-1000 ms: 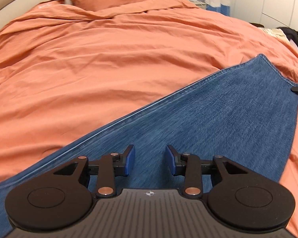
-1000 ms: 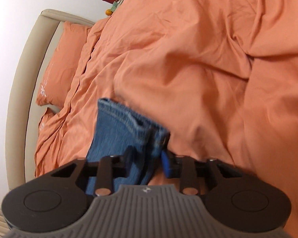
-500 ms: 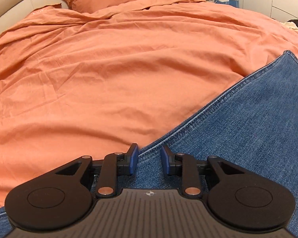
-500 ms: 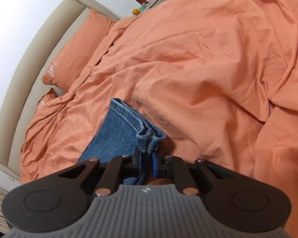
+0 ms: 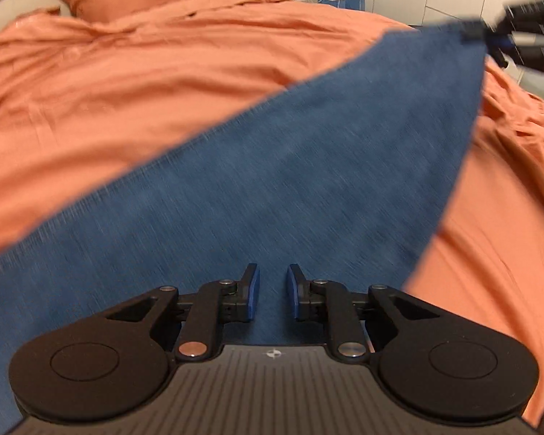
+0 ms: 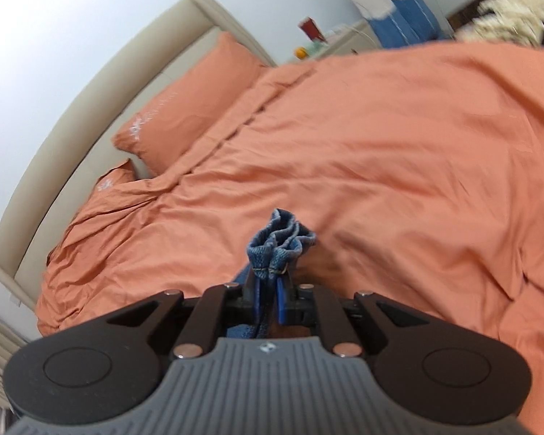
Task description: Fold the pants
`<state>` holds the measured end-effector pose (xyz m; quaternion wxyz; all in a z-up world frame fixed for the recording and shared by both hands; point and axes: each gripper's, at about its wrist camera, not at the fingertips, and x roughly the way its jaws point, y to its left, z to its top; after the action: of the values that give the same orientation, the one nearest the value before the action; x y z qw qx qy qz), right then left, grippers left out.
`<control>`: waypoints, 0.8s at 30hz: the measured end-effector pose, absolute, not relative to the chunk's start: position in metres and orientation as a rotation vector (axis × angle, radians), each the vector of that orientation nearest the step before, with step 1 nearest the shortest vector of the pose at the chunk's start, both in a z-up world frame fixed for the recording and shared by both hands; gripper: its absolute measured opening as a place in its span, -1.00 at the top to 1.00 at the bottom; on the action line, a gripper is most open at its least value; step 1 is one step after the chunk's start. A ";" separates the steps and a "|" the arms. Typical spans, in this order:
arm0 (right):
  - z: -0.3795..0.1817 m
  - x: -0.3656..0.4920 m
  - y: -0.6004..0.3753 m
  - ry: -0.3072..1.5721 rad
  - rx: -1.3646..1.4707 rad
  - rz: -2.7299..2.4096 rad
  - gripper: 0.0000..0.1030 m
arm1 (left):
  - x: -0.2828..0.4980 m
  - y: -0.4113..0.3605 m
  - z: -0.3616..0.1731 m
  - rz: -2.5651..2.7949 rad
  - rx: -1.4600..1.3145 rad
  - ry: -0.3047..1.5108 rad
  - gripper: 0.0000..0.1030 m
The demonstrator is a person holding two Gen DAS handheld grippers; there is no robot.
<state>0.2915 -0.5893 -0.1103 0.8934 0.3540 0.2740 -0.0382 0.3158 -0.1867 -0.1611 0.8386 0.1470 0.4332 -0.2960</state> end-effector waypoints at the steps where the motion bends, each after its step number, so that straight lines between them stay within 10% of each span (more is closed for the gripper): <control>1: -0.101 0.292 -0.583 0.564 0.711 -0.072 0.92 | 0.307 -0.184 -0.162 -0.631 0.295 0.920 0.67; 15: 0.023 0.306 -0.418 0.471 0.444 0.151 0.92 | 0.267 -0.040 -0.084 -0.454 -0.084 0.786 0.64; 24: 0.000 0.313 -0.275 0.524 0.470 0.324 0.93 | 0.257 0.060 -0.073 -0.273 -0.330 0.708 0.64</control>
<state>0.3130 -0.2754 0.0003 0.9258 0.2293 0.2556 0.1580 0.2574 0.0596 -0.0728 0.9157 -0.1603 0.3439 -0.1326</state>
